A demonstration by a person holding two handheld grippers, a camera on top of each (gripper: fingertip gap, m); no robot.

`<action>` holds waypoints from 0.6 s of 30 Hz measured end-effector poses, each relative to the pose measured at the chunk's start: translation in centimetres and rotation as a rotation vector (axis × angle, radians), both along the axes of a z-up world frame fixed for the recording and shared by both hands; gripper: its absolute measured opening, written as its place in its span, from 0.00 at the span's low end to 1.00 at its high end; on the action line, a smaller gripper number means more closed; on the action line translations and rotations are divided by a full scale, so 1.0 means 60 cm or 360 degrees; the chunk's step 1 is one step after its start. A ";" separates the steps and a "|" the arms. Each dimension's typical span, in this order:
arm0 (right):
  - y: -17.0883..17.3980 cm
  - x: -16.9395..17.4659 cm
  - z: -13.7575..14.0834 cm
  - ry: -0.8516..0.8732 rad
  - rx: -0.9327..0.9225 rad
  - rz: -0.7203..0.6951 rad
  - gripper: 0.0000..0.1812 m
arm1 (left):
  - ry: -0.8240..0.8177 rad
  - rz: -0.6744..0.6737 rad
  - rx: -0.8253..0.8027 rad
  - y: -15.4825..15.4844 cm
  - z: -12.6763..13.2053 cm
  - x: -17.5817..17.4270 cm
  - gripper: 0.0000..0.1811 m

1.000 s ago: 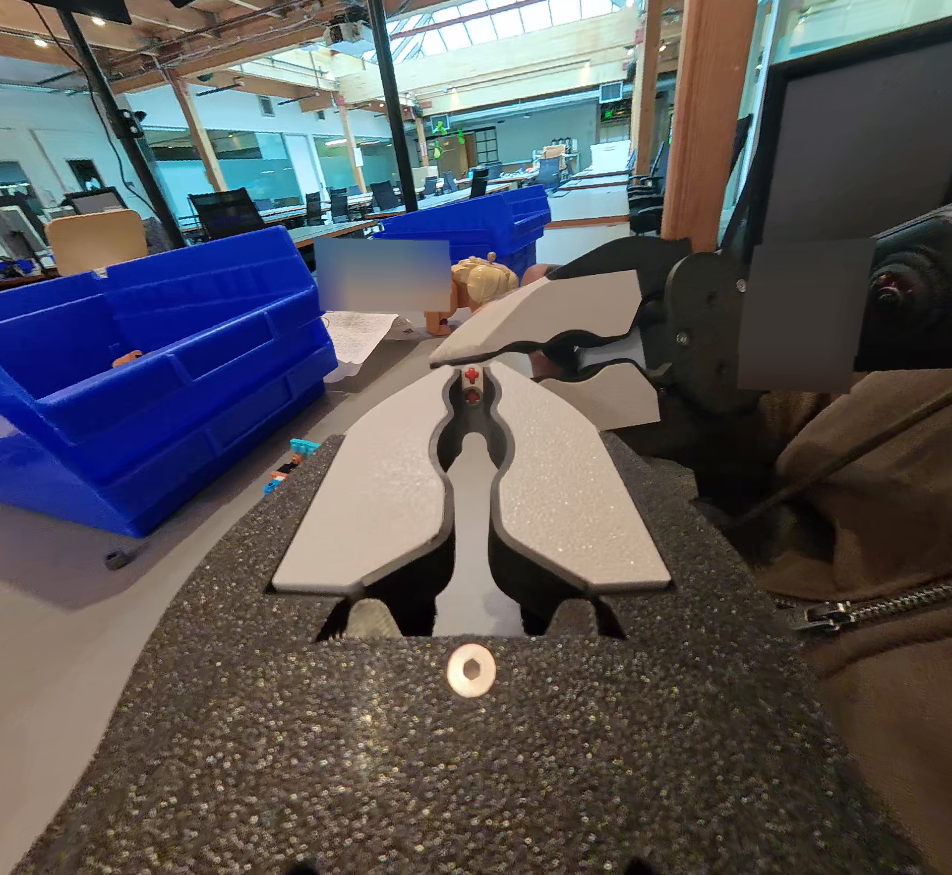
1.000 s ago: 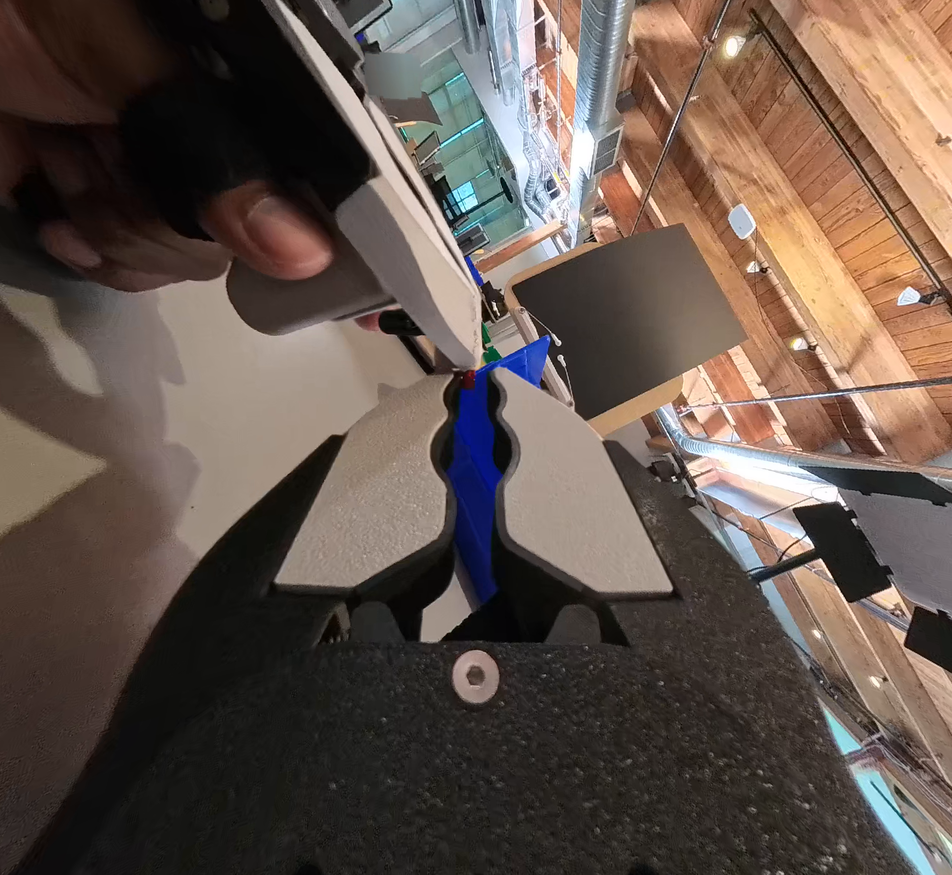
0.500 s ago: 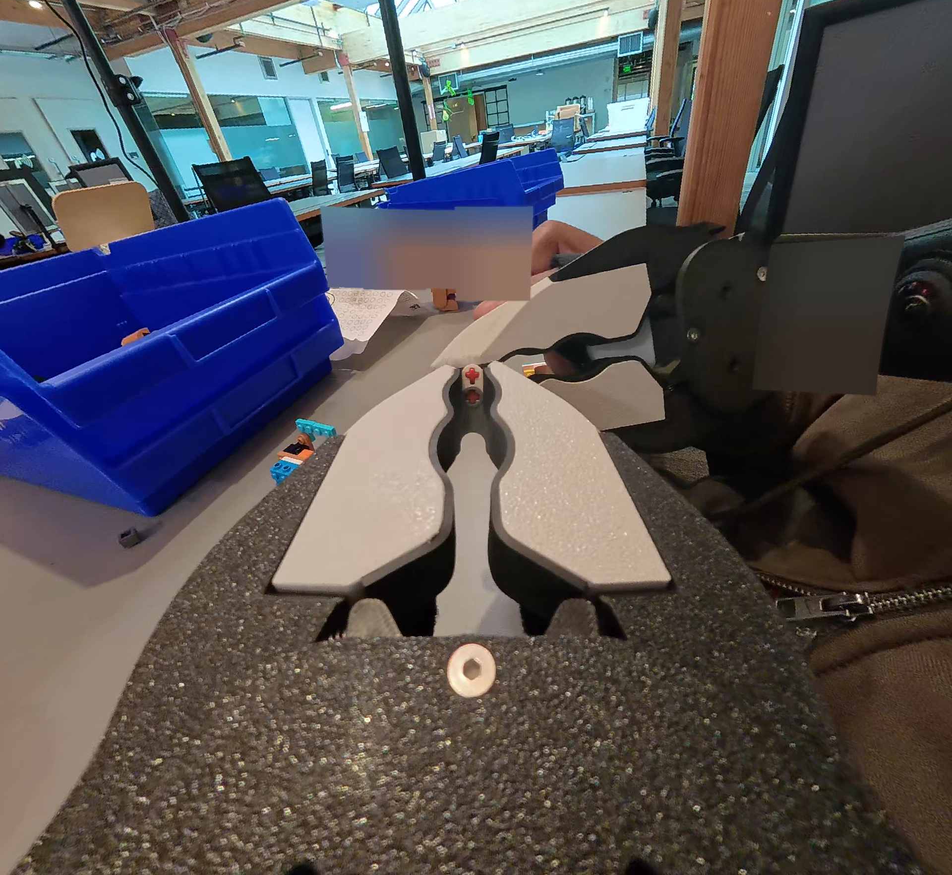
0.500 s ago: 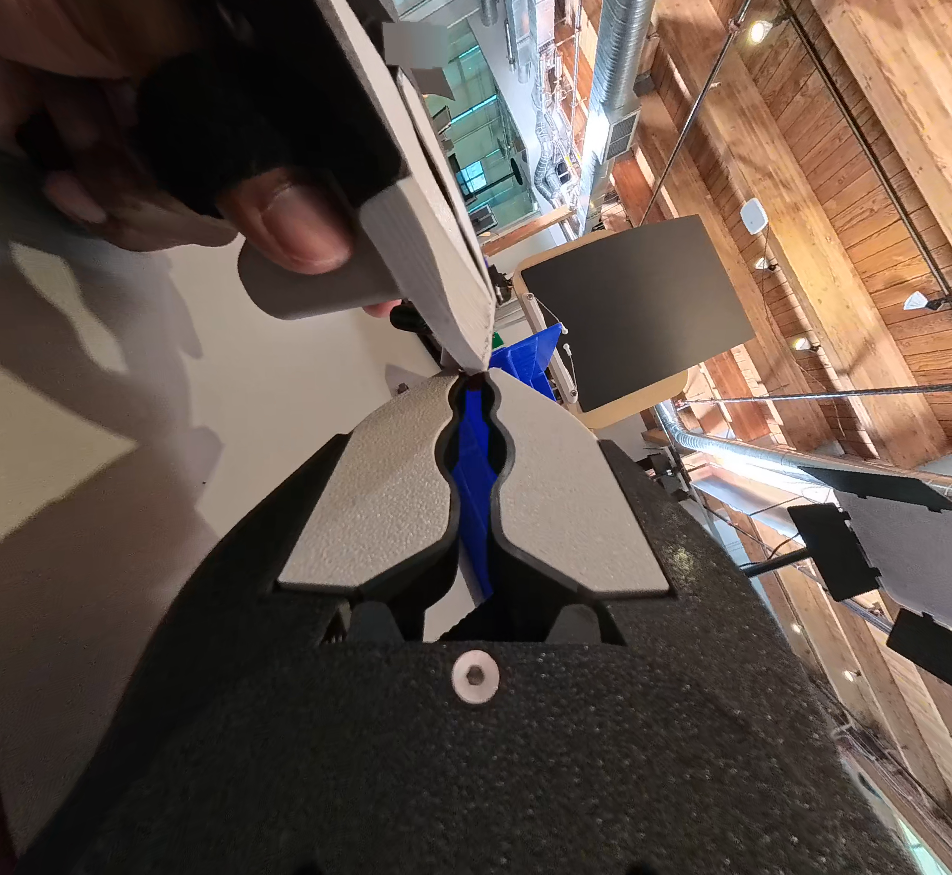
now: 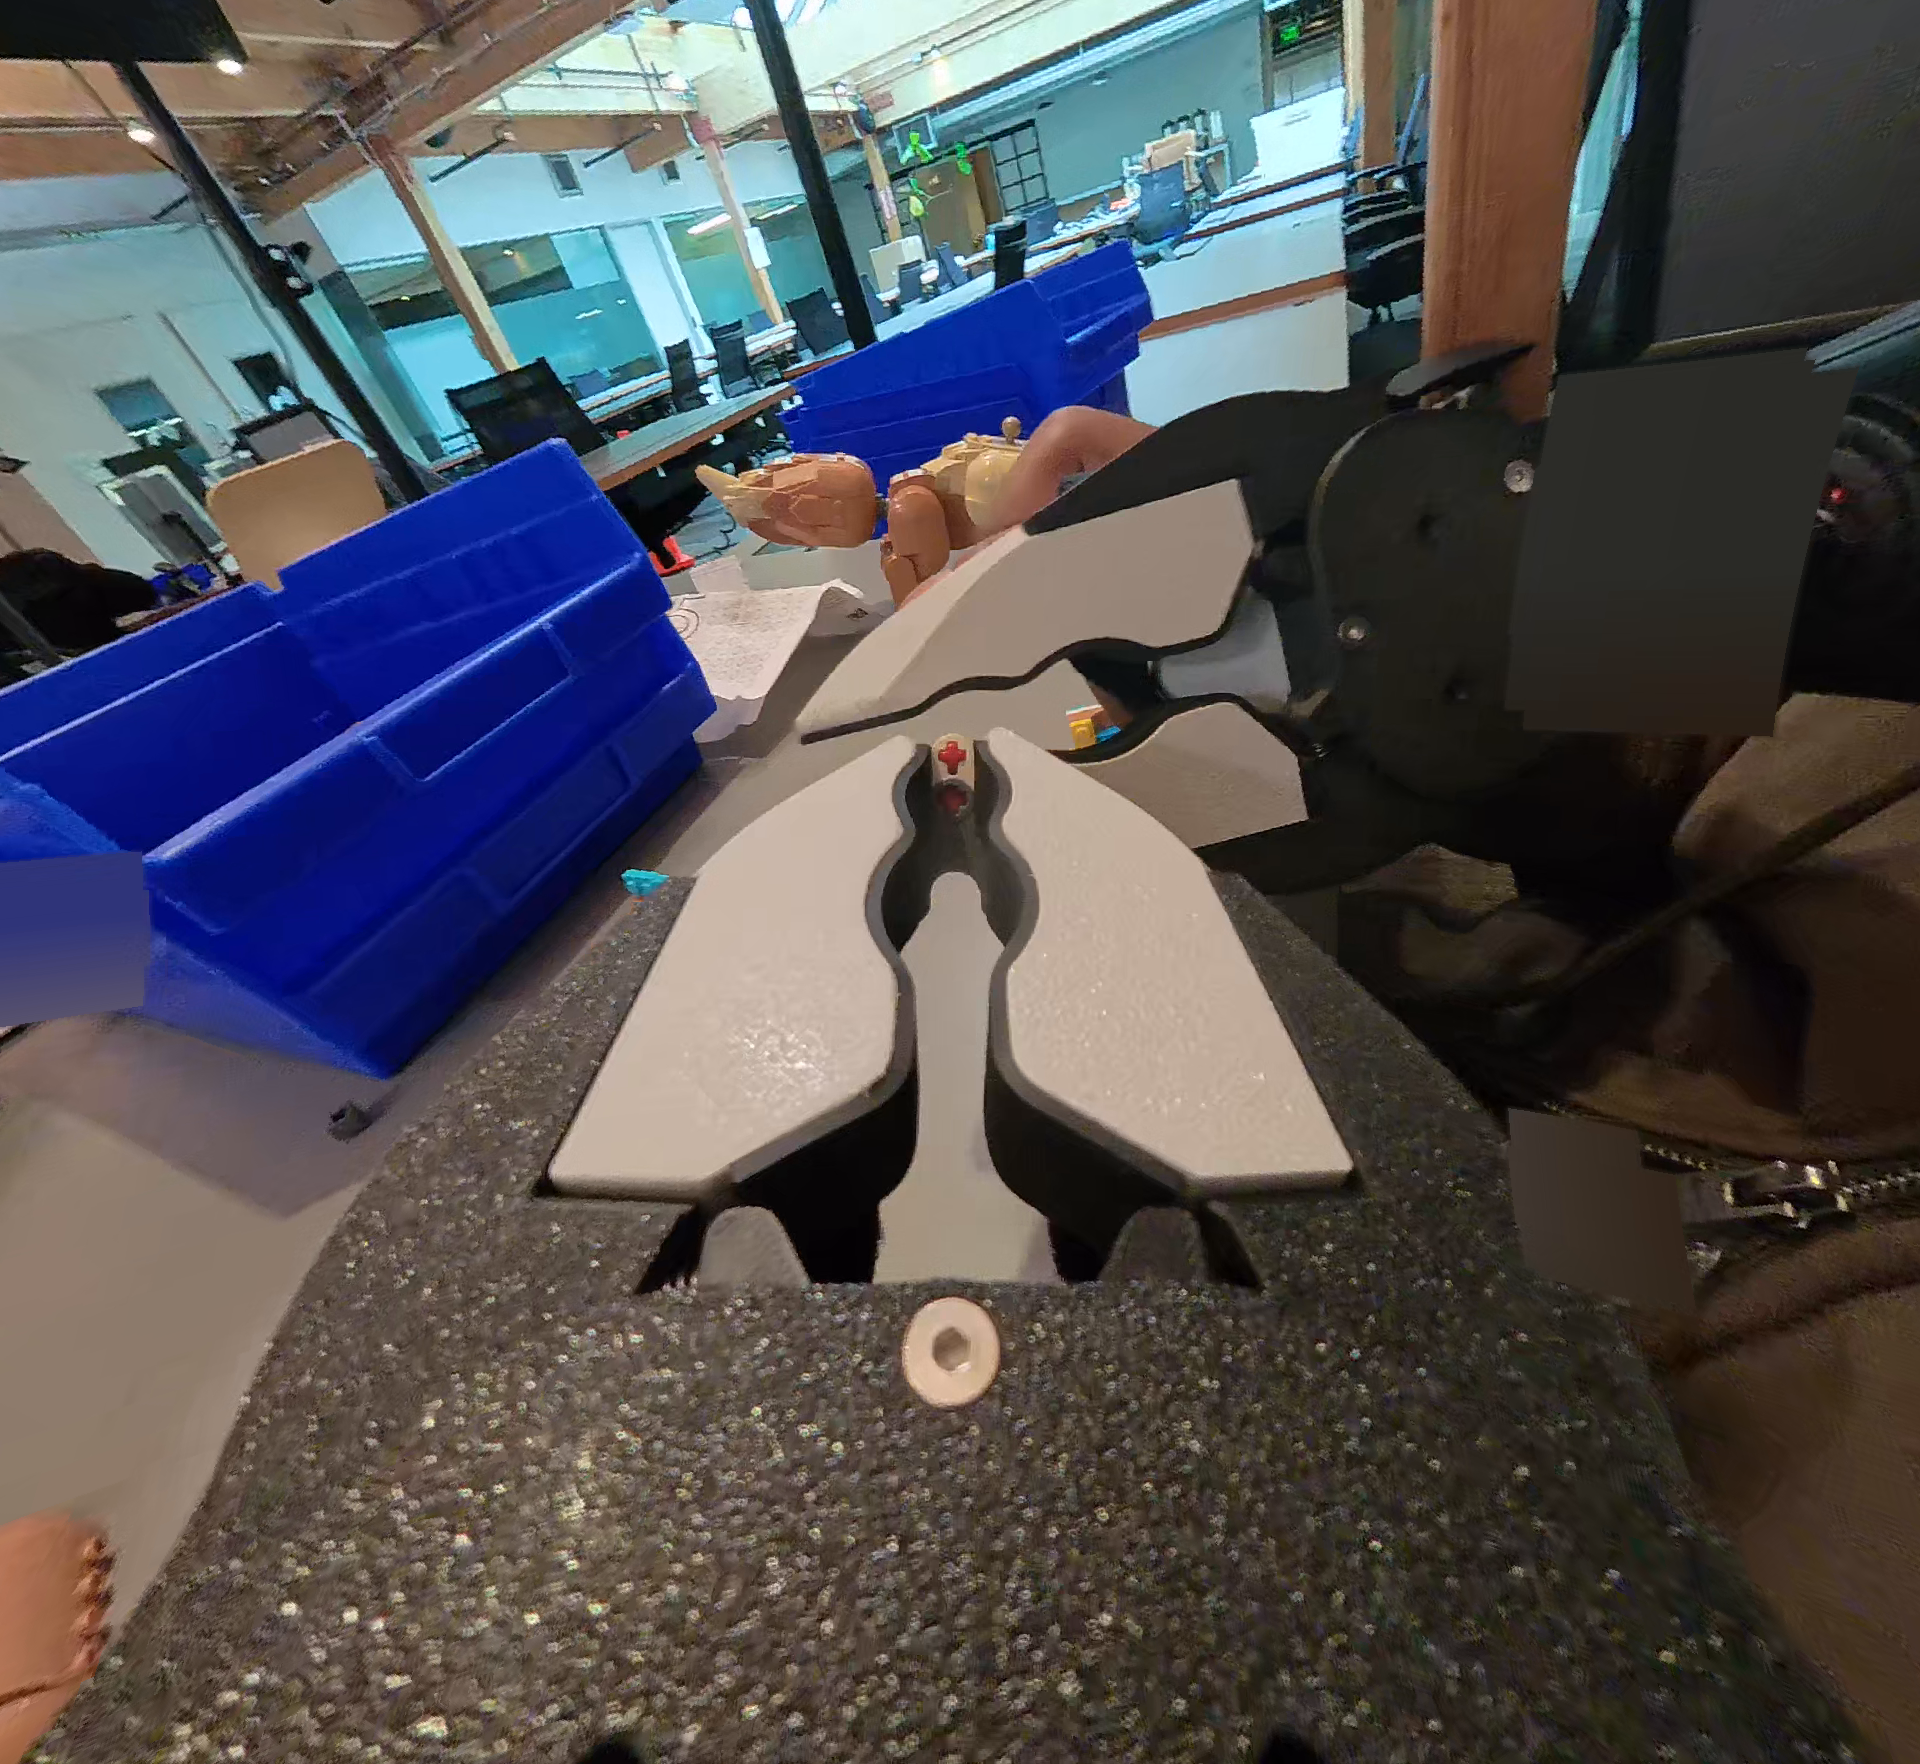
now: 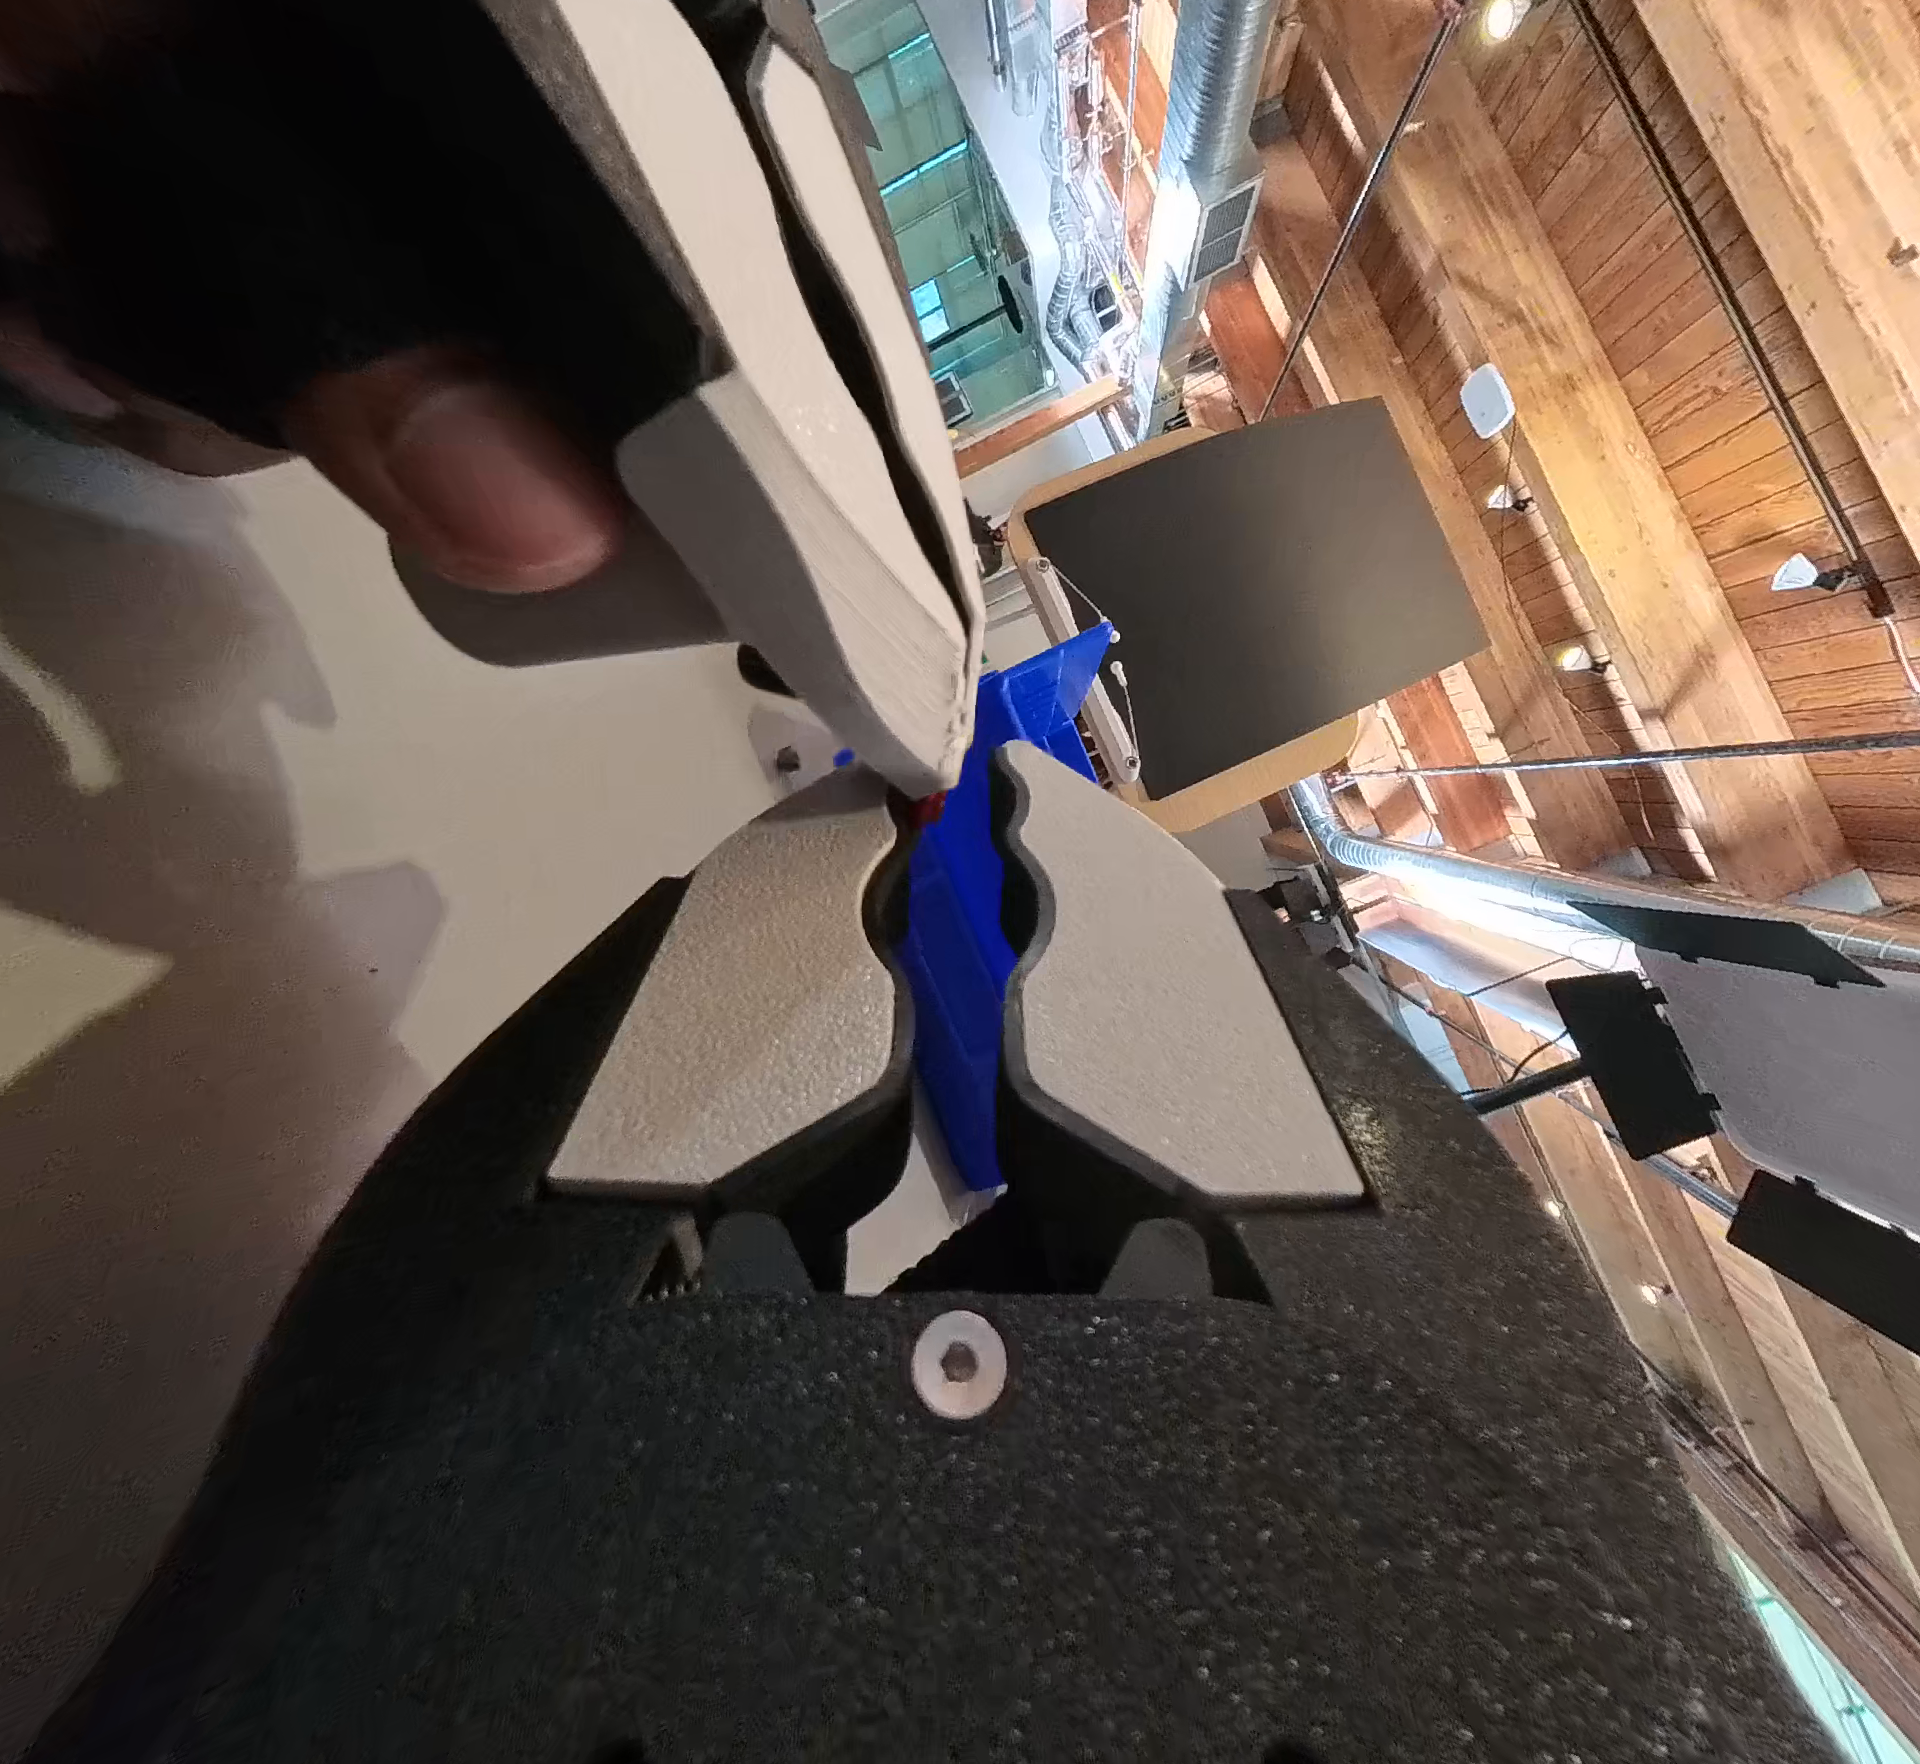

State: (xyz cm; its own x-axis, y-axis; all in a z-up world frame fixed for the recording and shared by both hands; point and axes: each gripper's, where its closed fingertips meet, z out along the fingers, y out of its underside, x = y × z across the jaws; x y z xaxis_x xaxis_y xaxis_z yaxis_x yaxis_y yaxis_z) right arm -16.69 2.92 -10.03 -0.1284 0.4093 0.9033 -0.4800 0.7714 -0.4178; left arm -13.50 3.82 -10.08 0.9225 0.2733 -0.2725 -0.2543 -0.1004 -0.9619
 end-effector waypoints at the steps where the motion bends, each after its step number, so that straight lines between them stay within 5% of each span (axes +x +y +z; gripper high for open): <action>1: 0.000 0.001 0.001 0.0007 -0.0004 0.0001 0.07 | 0.0003 0.0020 0.0015 -0.003 0.003 -0.003 0.04; 18: -0.001 0.004 -0.003 0.0020 0.0019 0.0015 0.02 | 0.0021 0.0048 0.0037 -0.006 0.005 -0.005 0.04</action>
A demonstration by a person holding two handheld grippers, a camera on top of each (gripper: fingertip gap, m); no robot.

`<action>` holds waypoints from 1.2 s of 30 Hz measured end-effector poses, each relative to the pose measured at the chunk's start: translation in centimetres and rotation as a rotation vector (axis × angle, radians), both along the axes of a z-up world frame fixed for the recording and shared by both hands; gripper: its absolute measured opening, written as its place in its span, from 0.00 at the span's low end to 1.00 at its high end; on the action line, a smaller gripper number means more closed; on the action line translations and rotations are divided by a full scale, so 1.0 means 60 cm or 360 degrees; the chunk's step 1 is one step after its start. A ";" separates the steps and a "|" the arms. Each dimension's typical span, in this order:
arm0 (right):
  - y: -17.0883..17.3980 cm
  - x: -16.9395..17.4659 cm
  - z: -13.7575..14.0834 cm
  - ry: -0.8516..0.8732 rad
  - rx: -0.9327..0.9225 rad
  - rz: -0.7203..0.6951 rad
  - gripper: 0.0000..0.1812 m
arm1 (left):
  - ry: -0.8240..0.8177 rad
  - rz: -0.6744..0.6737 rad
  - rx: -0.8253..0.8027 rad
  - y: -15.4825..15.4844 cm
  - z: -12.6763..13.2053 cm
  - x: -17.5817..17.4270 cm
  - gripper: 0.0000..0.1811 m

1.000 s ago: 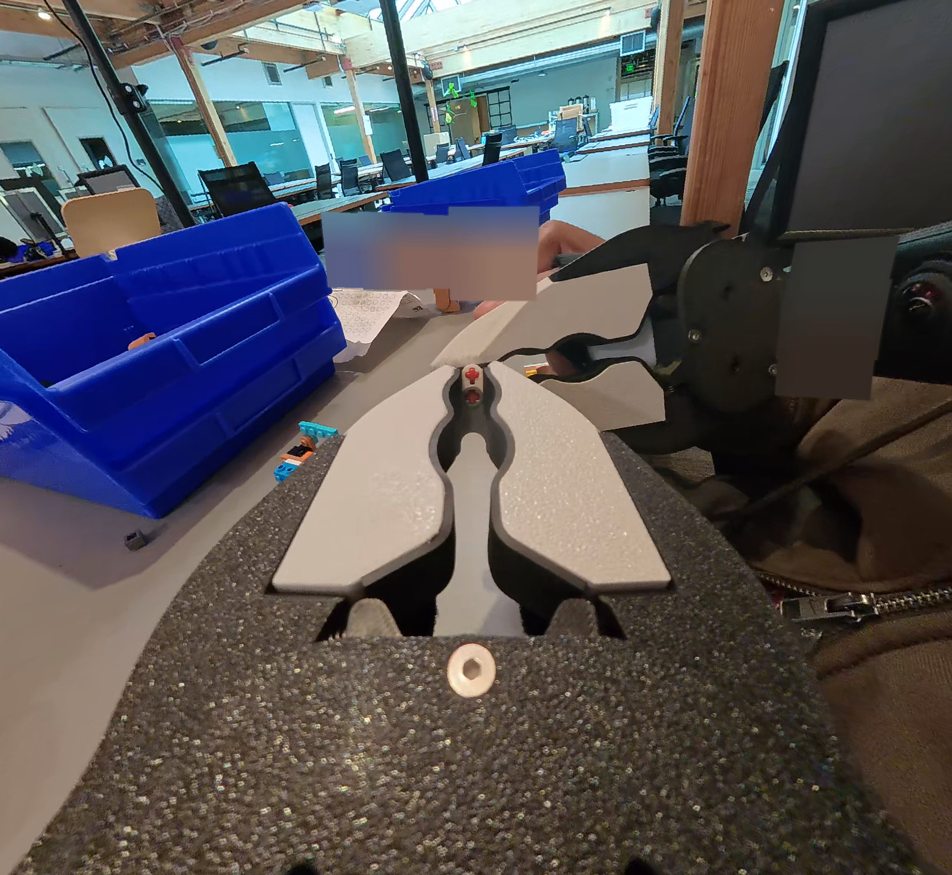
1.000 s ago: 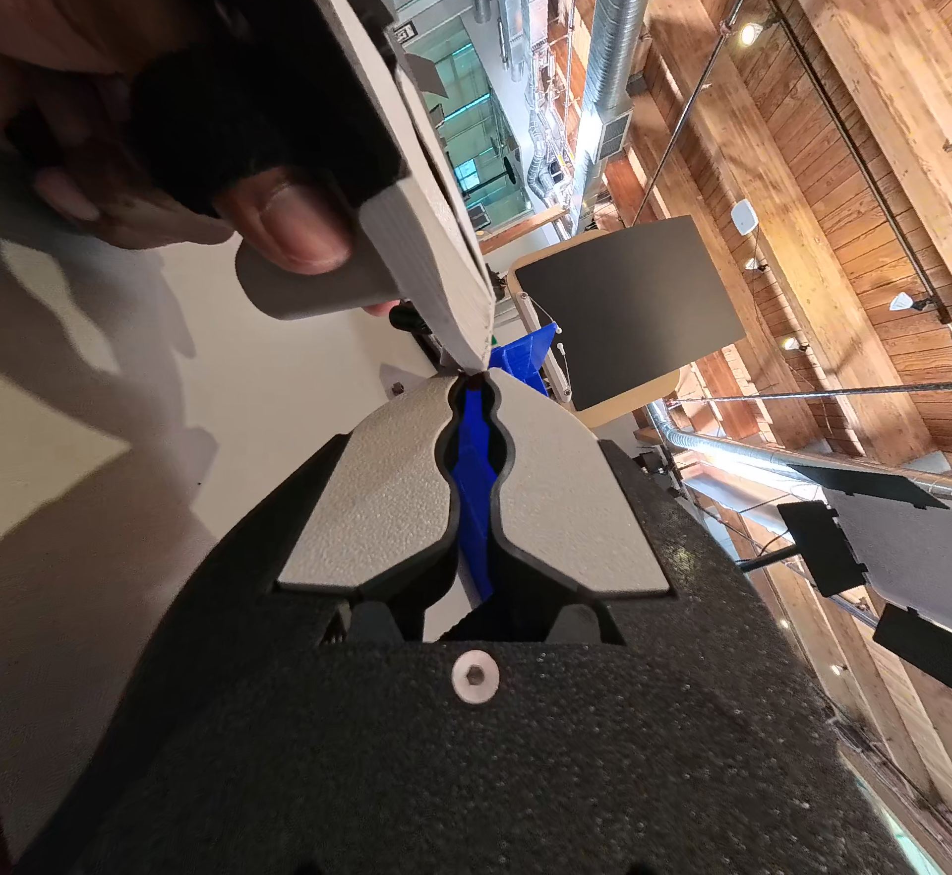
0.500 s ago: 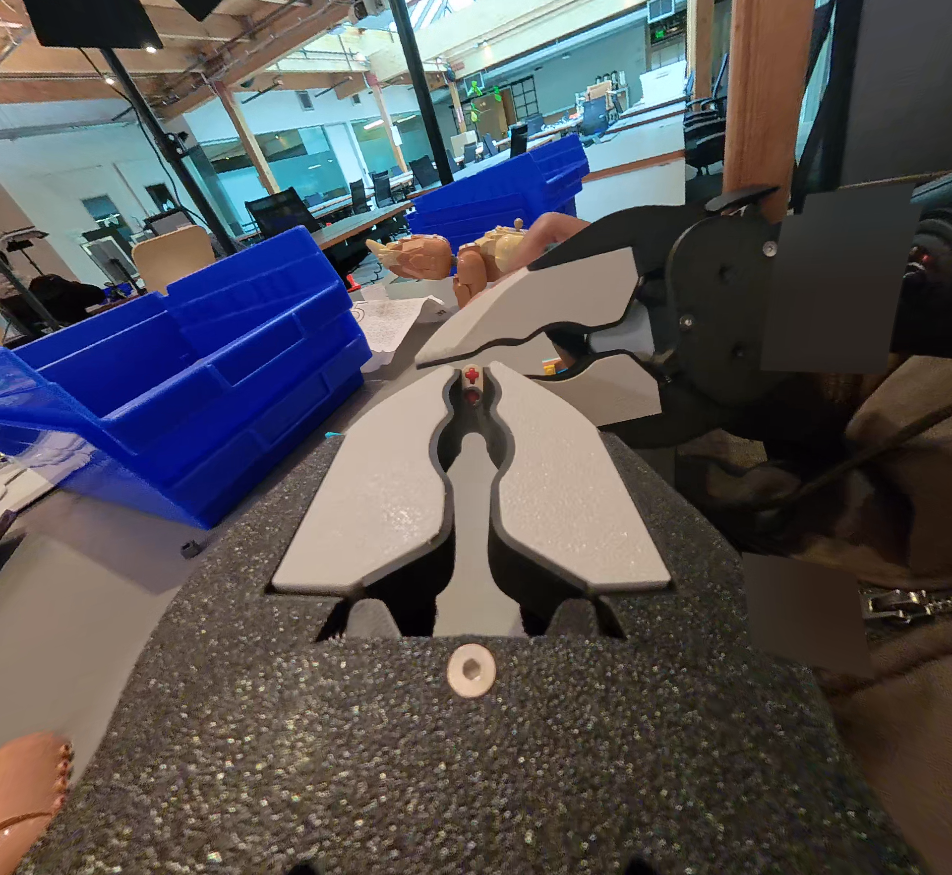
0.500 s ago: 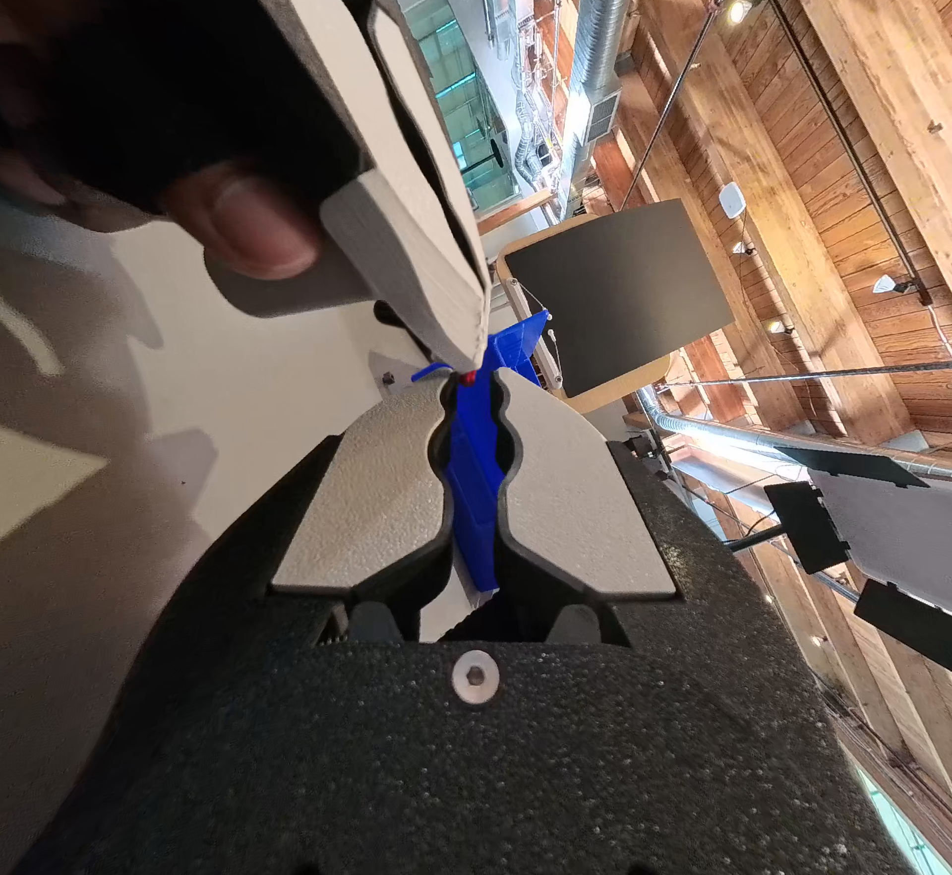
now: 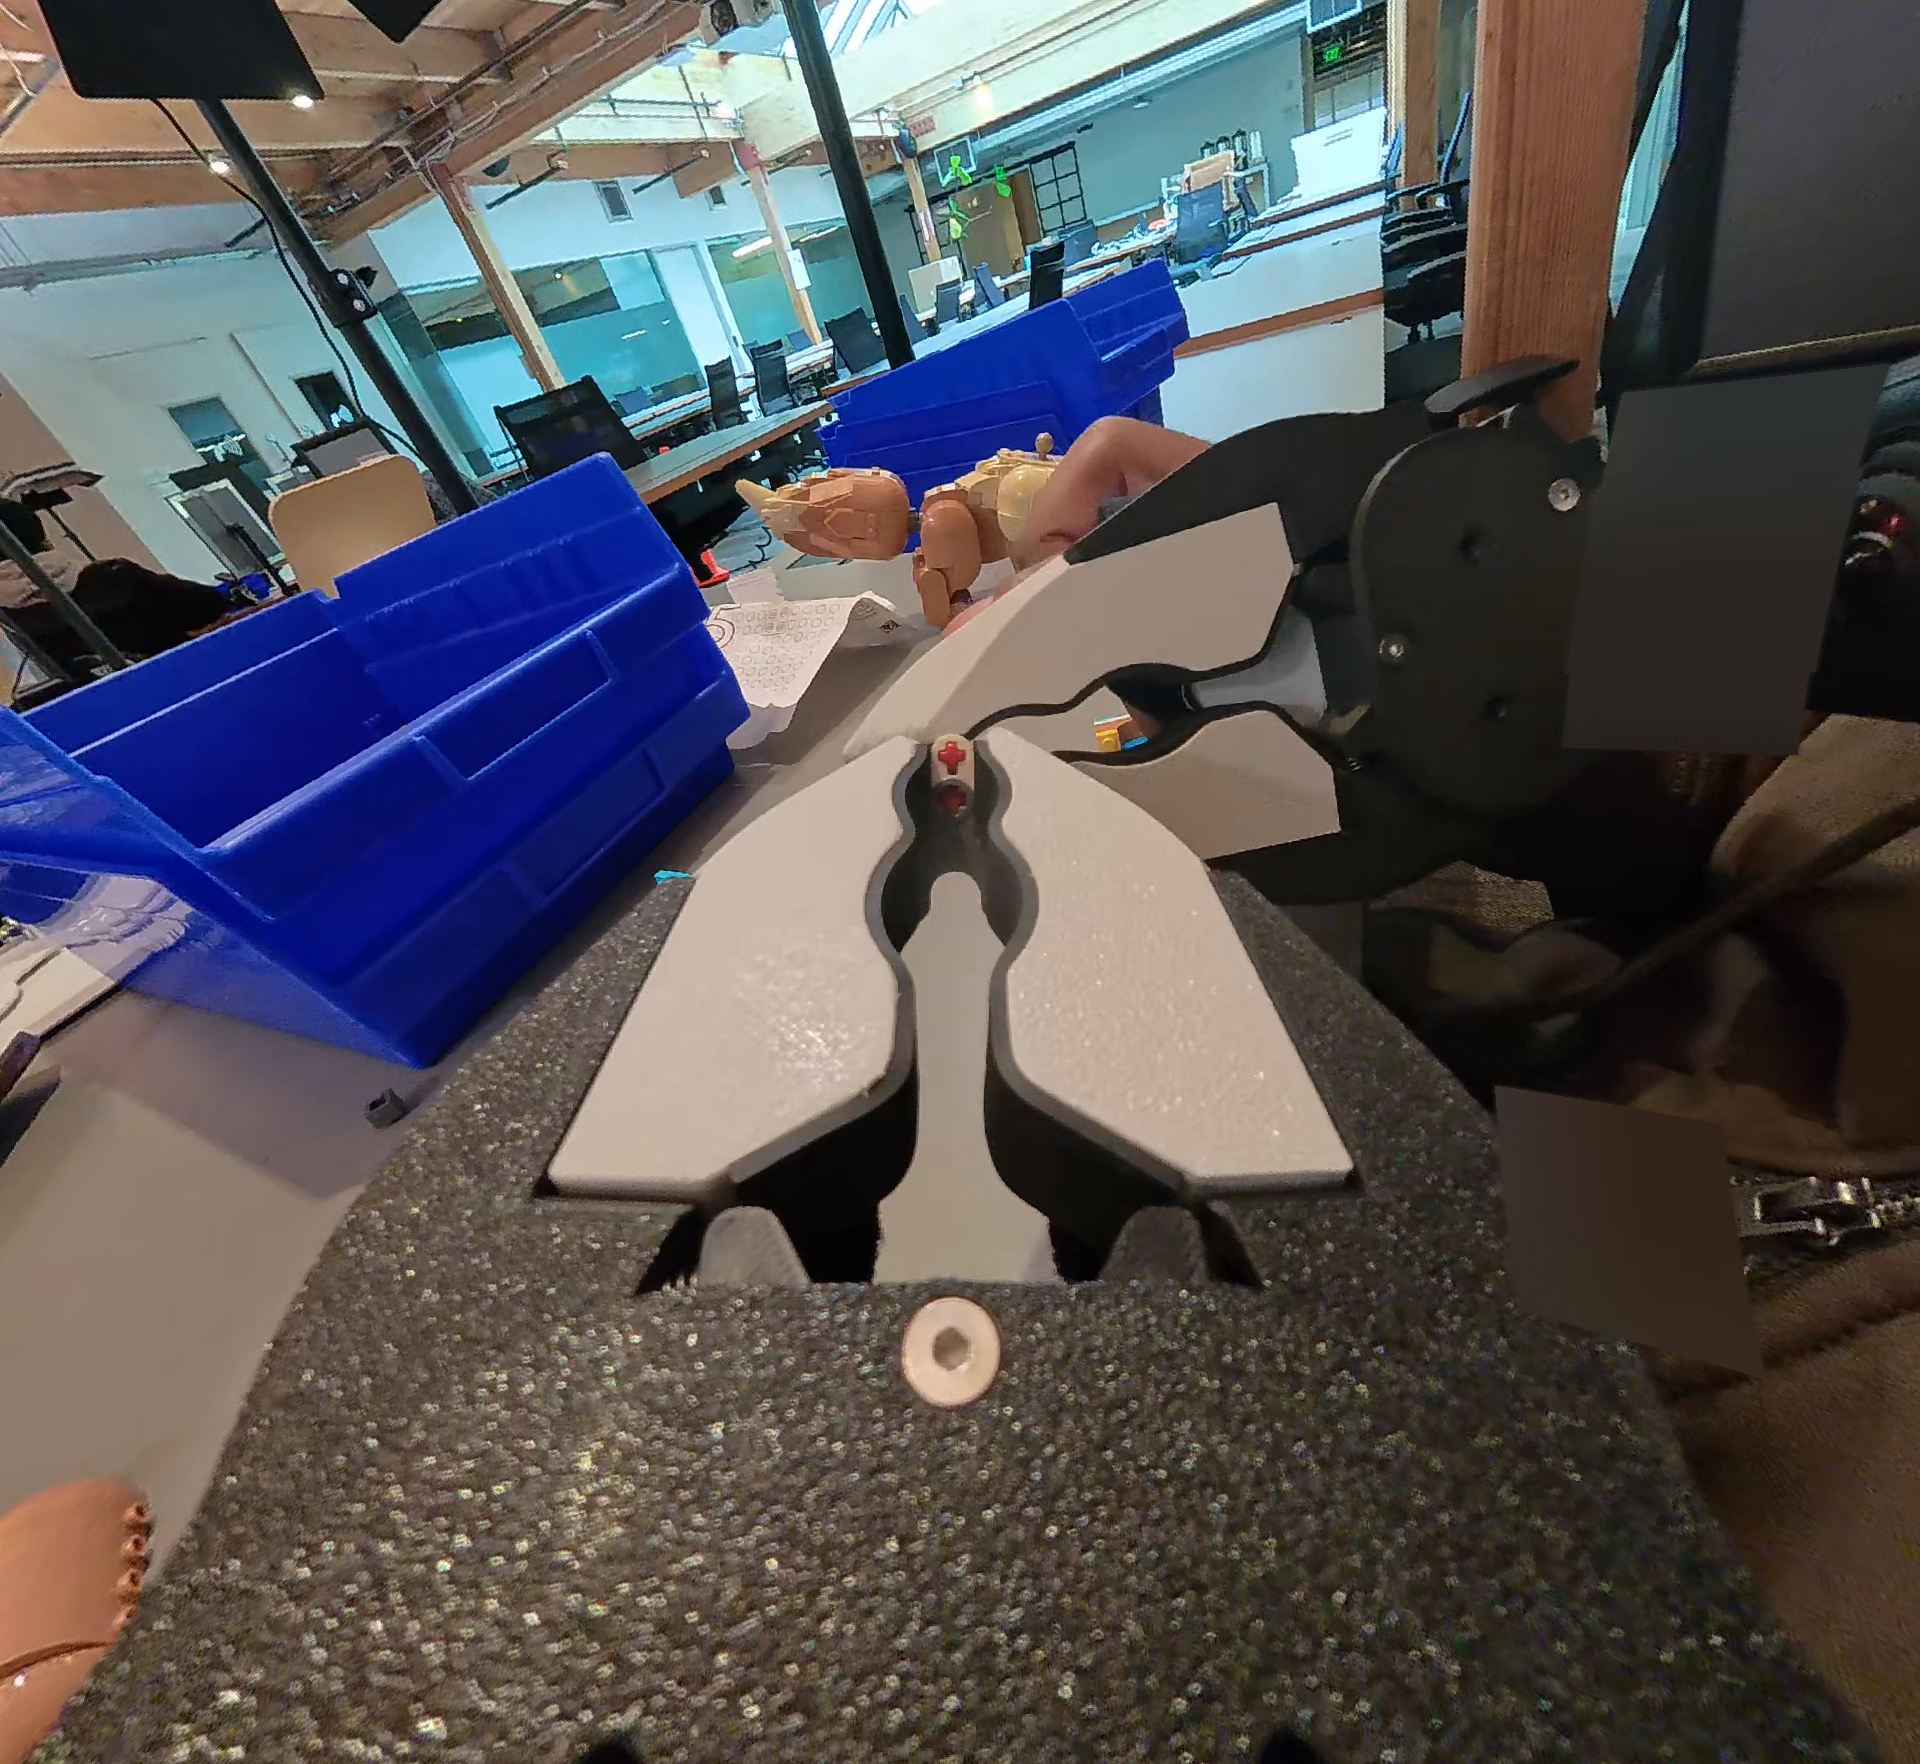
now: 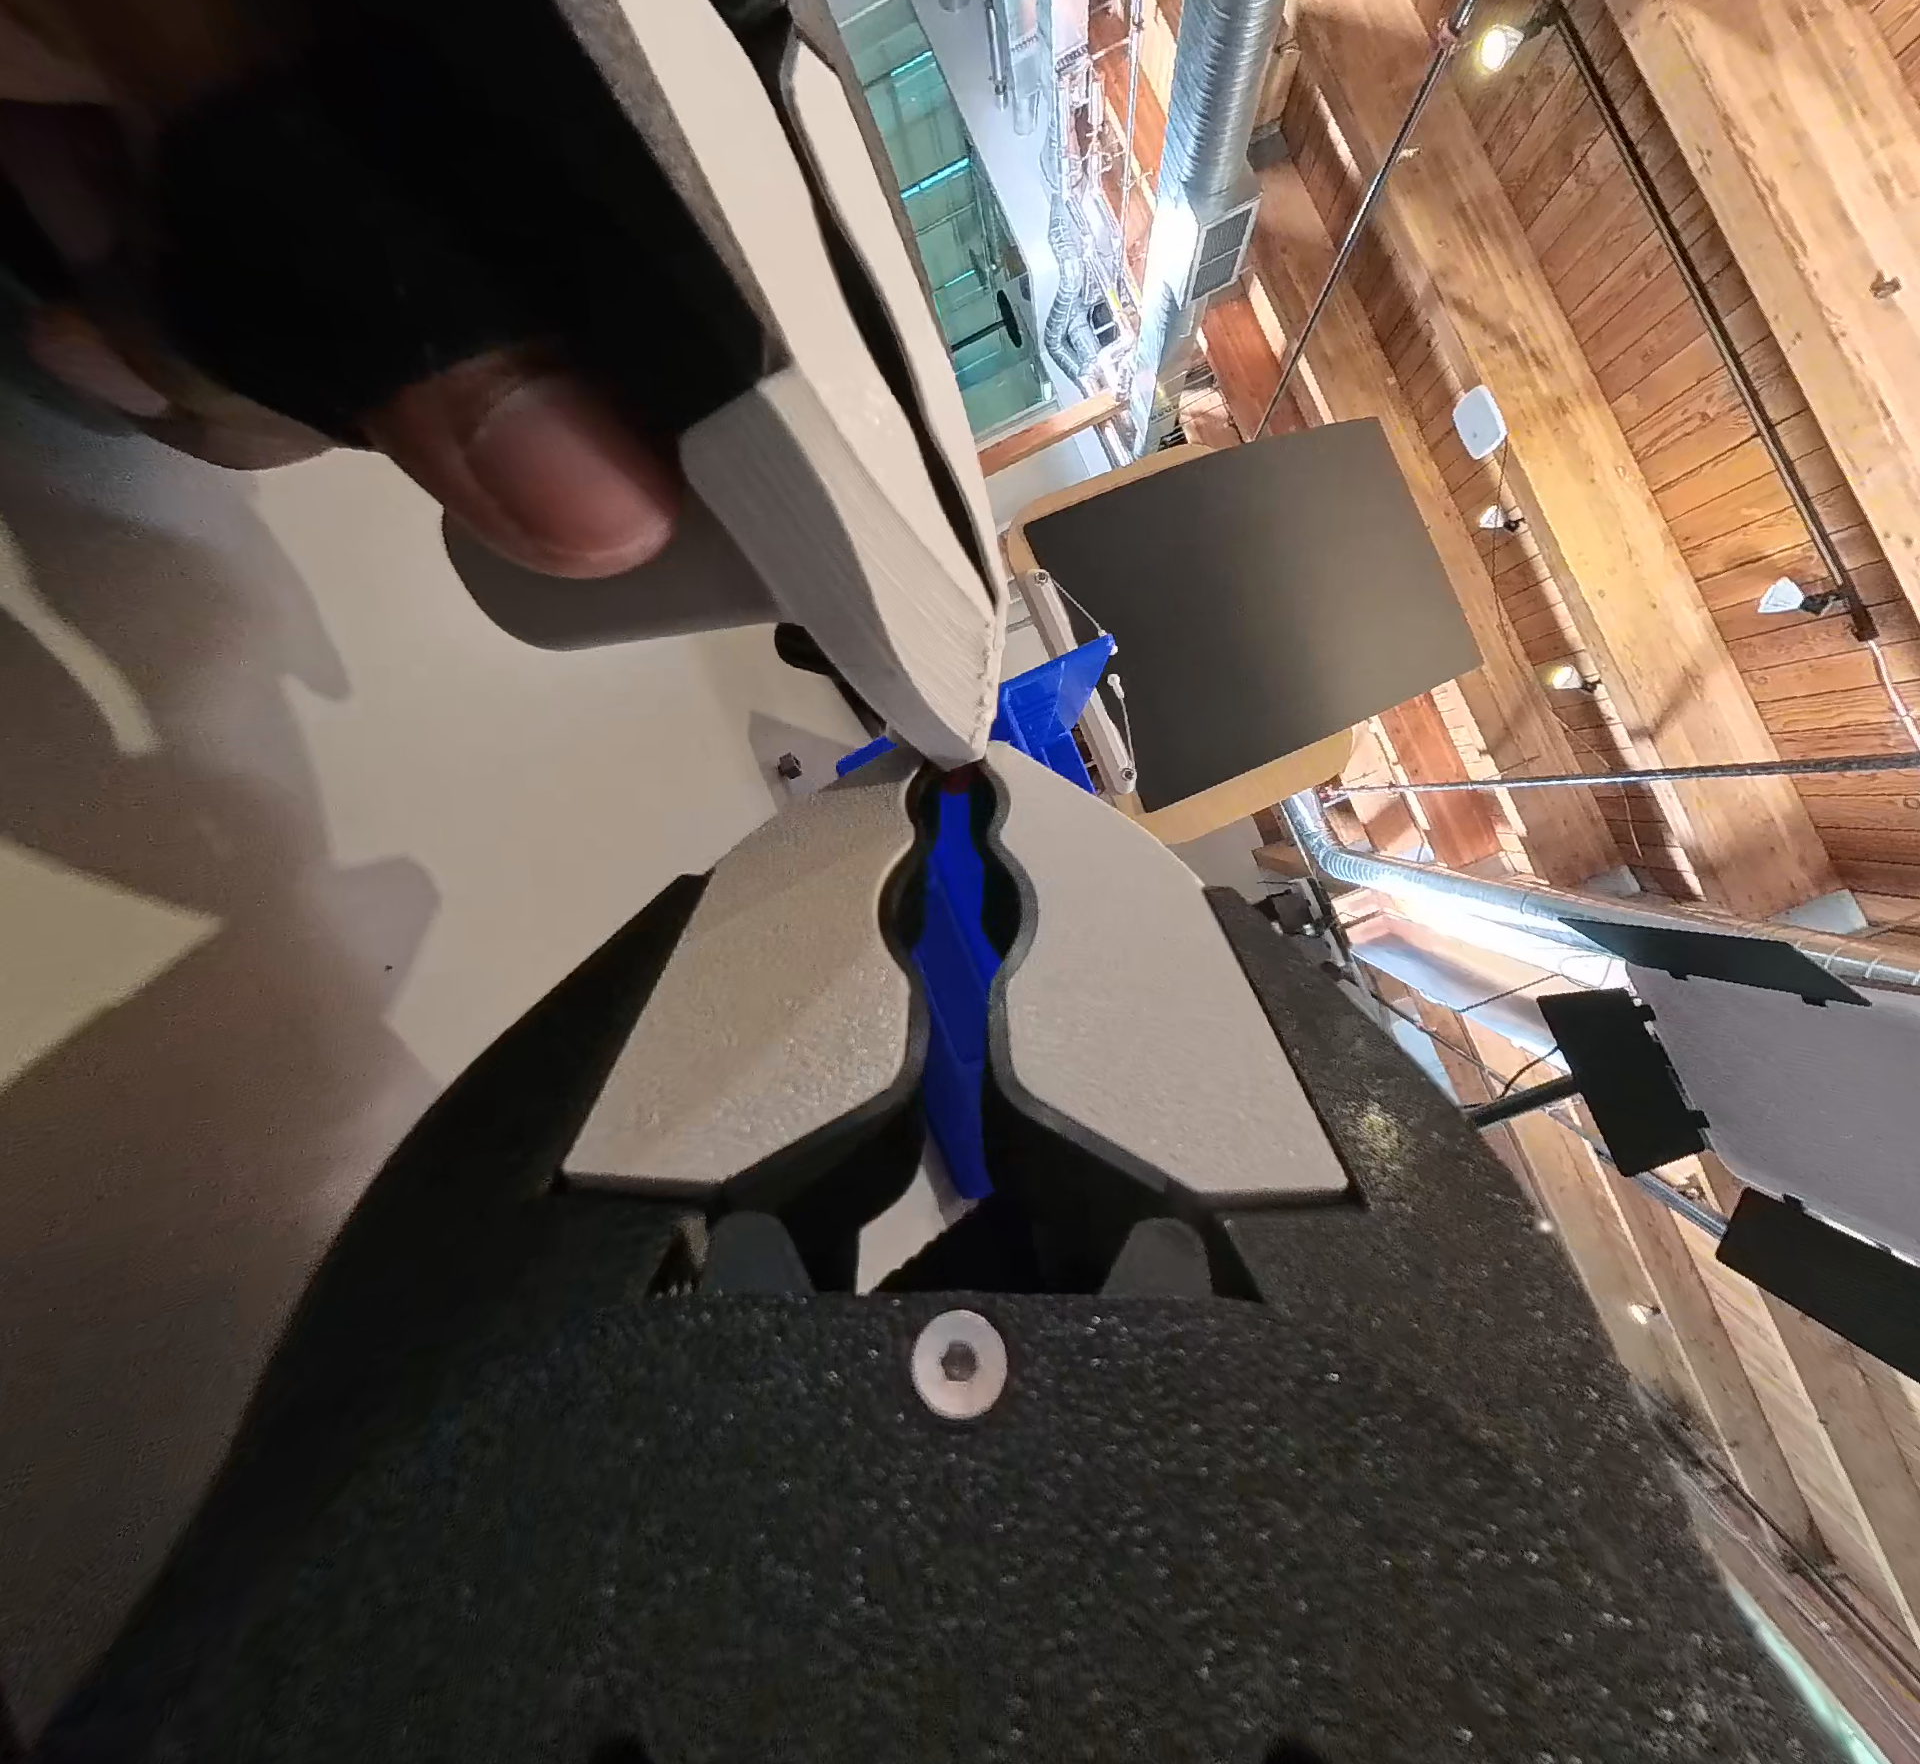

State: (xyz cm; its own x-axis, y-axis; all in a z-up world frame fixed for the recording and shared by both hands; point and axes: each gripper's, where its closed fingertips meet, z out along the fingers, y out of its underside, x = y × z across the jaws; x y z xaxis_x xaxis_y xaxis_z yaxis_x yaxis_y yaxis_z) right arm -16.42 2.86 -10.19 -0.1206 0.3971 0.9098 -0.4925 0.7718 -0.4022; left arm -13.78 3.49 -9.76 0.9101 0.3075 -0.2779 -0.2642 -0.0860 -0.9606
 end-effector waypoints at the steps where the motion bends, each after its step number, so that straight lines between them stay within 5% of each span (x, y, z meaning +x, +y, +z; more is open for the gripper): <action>1: 0.000 0.001 -0.001 -0.0012 -0.0001 0.0010 0.02 | 0.0002 -0.0005 -0.0002 0.001 0.000 0.001 0.04; 22: 0.011 0.021 0.006 -0.0066 -0.0021 0.0133 0.02 | -0.0134 -0.0225 0.0035 -0.006 0.009 0.020 0.04; 25: 0.103 -0.004 0.022 -0.0155 -0.0228 -0.0008 0.01 | -0.0369 -0.0108 0.0566 -0.115 0.066 -0.040 0.03; 26: 0.126 -0.010 0.026 -0.0208 -0.0295 0.0002 0.01 | -0.0384 -0.0082 0.0562 -0.126 0.062 -0.048 0.03; 30: 0.109 -0.018 0.010 -0.0177 -0.0140 -0.0052 0.01 | -0.0220 -0.0085 0.0108 -0.035 0.013 -0.021 0.03; 36: 0.087 -0.019 0.022 -0.0135 -0.0214 -0.0059 0.02 | -0.0268 -0.0129 0.0175 -0.018 0.016 -0.016 0.04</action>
